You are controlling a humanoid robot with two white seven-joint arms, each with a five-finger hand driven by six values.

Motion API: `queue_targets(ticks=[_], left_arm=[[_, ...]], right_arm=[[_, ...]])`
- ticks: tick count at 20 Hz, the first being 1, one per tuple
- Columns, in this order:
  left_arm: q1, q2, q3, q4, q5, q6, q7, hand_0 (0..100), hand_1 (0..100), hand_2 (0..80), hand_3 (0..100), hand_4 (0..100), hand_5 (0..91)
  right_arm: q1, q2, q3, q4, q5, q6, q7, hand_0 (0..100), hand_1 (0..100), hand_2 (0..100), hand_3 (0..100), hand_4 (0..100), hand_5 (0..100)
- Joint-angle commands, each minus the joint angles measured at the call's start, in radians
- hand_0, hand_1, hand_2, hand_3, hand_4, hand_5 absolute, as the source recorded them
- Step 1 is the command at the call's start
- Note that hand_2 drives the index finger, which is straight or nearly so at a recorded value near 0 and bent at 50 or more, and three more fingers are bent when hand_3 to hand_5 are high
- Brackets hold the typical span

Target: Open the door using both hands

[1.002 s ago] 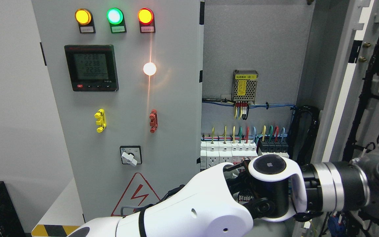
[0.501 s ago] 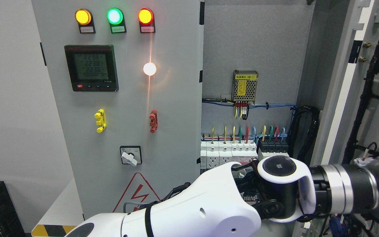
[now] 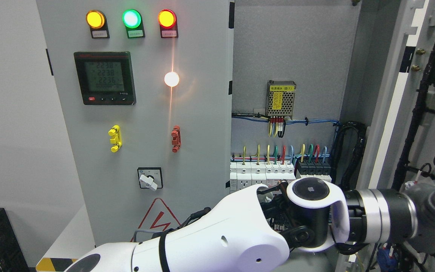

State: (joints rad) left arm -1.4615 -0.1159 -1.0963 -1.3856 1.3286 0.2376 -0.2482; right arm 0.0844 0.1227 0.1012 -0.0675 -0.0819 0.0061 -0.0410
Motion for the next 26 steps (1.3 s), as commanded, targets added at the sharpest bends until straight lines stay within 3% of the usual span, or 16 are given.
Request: queue_targets(ticks=[1,6,15,22,26], left_arm=[[0.018,0.125,-0.001,-0.079,0.003,-0.006,0.003,0,0,0.0,0,0,0.0],[0.069,0.263,0.009,-0.214,0.004,-0.006,0.000,0,0,0.0,0,0,0.0],[0.249,0.559,0.006,-0.406,0.004,-0.004,-0.005,0,0,0.0,0,0,0.0],[0.476,0.768,0.006,-0.412,-0.002,-0.011,-0.005,0,0,0.0,0,0,0.0],[0.598,0.849,0.006,-0.412,-0.006,-0.012,-0.005,0,0,0.0,0,0,0.0]], right_arm=[[0.000,0.000,0.000,0.000,-0.001,0.000,0.000,0,0,0,0,0,0],[0.000,0.000,0.000,0.000,0.001,0.000,0.000,0,0,0,0,0,0],[0.000,0.000,0.000,0.000,0.001,0.000,0.000,0,0,0,0,0,0],[0.000,0.000,0.000,0.000,0.001,-0.001,0.000,0,0,0,0,0,0],[0.000,0.000,0.000,0.000,-0.001,0.000,0.000,0,0,0,0,0,0]])
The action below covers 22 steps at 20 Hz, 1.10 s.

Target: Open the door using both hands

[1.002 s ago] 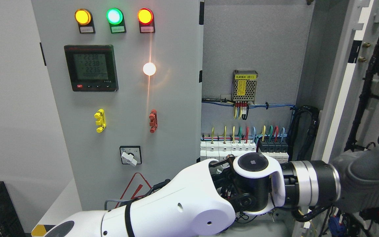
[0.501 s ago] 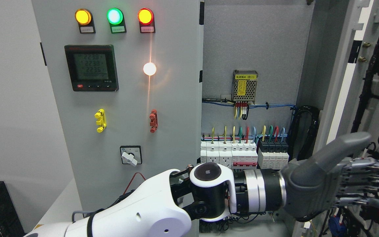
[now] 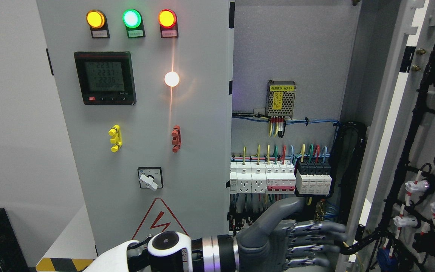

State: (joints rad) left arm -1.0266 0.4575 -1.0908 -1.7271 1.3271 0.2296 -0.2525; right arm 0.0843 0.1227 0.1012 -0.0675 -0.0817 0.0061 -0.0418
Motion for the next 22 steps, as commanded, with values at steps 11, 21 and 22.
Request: queue_targets(ticks=[11,21,22], left_arm=[[0.583,0.426,0.003,-0.026,-0.187,-0.156,-0.001,0,0,0.0,0,0,0.0],[1.019,0.311,0.146,0.363,-0.293,-0.345,-0.001,0,0,0.0,0,0,0.0],[1.057,0.285,0.179,0.418,-0.302,-0.346,-0.001,0,0,0.0,0,0,0.0]], right_arm=[[0.000,0.000,0.000,0.000,-0.001,0.000,0.000,0,0,0,0,0,0],[0.000,0.000,0.000,0.000,0.000,0.000,0.000,0,0,0,0,0,0],[0.000,0.000,0.000,0.000,-0.001,-0.002,0.000,0,0,0,0,0,0]])
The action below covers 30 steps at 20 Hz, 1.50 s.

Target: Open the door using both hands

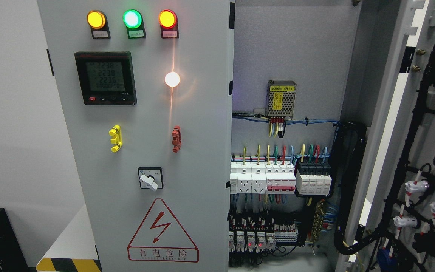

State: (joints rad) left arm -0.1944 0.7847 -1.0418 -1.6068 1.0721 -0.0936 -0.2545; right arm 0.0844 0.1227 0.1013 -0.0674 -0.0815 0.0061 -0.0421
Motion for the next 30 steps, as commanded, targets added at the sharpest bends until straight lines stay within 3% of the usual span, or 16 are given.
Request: queue_targets(ticks=[1,4,6,11,17,19,25,27,30], left_arm=[[0.261,-0.067,0.166,0.356,-0.060,-0.023,0.001,0,0,0.0,0,0,0.0],[0.320,-0.185,0.245,0.538,-0.118,-0.024,0.000,0,0,0.0,0,0,0.0],[0.322,-0.238,0.250,0.664,-0.133,-0.026,-0.008,0,0,0.0,0,0,0.0],[0.323,-0.390,0.255,0.973,-0.162,-0.112,-0.086,0,0,0.0,0,0,0.0],[0.286,-0.531,0.379,1.261,-0.274,-0.144,-0.089,0,0,0.0,0,0,0.0],[0.285,-0.576,0.466,1.332,-0.363,-0.144,-0.088,0,0,0.0,0,0,0.0],[0.271,-0.614,0.771,1.459,-0.780,-0.141,-0.089,0,0,0.0,0,0,0.0],[0.271,-0.613,0.860,1.495,-0.843,-0.141,-0.088,0,0,0.0,0,0,0.0],[0.276,-0.616,0.922,1.533,-0.873,-0.135,-0.086,0,0,0.0,0,0,0.0]], right_arm=[[0.000,0.000,0.000,0.000,0.000,0.000,0.001,0,0,0,0,0,0],[0.000,0.000,0.000,0.000,-0.001,0.000,0.001,0,0,0,0,0,0],[0.000,0.000,0.000,0.000,-0.001,0.000,0.001,0,0,0,0,0,0],[0.000,0.000,0.000,0.000,0.000,0.000,0.001,0,0,0,0,0,0],[0.000,0.000,0.000,0.000,0.000,0.000,0.001,0,0,0,0,0,0],[0.000,0.000,0.000,0.000,0.000,-0.002,0.001,0,0,0,0,0,0],[0.000,0.000,0.000,0.000,-0.001,0.000,0.001,0,0,0,0,0,0],[0.000,0.000,0.000,0.000,0.000,0.000,0.001,0,0,0,0,0,0],[0.000,0.000,0.000,0.000,0.000,0.000,0.001,0,0,0,0,0,0]])
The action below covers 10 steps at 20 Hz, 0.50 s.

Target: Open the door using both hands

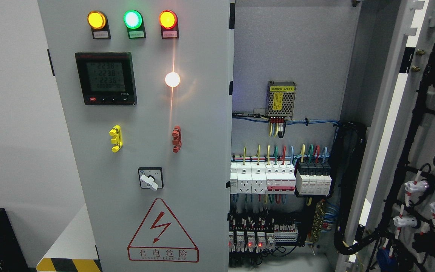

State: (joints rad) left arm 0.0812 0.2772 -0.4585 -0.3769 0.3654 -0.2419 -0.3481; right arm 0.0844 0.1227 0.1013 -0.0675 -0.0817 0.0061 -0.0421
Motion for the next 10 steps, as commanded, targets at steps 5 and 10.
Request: queue_targets(ticks=[5,10], left_arm=[[0.000,-0.158,0.389,0.395,-0.230,0.013,0.018,0,0,0.0,0,0,0.0],[0.000,-0.181,0.543,0.386,-0.387,0.013,0.075,0,0,0.0,0,0,0.0]], right_arm=[[0.000,0.000,0.000,0.000,0.000,0.000,0.001,0,0,0,0,0,0],[0.000,0.000,0.000,0.000,-0.001,0.000,0.001,0,0,0,0,0,0]])
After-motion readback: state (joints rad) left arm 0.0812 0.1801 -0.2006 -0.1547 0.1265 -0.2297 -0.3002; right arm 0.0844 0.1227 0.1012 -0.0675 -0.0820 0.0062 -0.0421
